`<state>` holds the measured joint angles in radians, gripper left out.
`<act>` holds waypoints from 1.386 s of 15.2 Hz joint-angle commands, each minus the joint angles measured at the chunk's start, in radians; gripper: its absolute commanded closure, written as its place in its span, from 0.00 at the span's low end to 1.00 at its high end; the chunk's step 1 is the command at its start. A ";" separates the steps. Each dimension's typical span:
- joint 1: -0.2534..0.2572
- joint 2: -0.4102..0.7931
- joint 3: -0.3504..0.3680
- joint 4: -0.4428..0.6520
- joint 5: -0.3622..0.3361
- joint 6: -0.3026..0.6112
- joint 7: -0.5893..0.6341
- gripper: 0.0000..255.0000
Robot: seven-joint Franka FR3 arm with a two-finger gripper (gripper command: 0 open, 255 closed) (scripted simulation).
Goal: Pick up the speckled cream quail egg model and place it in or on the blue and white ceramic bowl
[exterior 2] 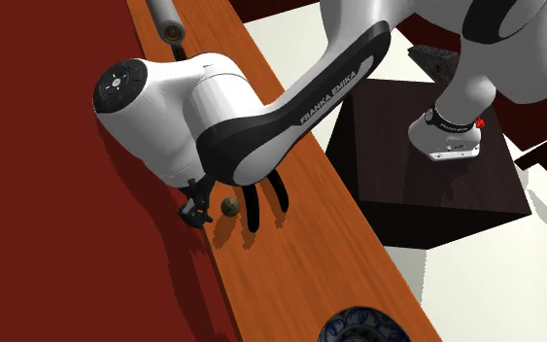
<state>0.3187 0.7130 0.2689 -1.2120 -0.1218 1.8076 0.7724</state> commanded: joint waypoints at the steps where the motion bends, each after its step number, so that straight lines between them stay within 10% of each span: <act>1: 0.006 0.029 -0.003 0.017 0.000 -0.053 0.002 0.00; 13: 0.010 0.029 -0.016 -0.044 0.006 0.009 0.001 0.00; 14: 0.004 0.012 -0.015 -0.076 0.009 0.023 -0.001 1.00; 21: 0.012 0.003 -0.012 -0.088 0.009 0.027 0.012 1.00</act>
<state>0.3313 0.7085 0.2578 -1.2971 -0.1130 1.8370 0.7854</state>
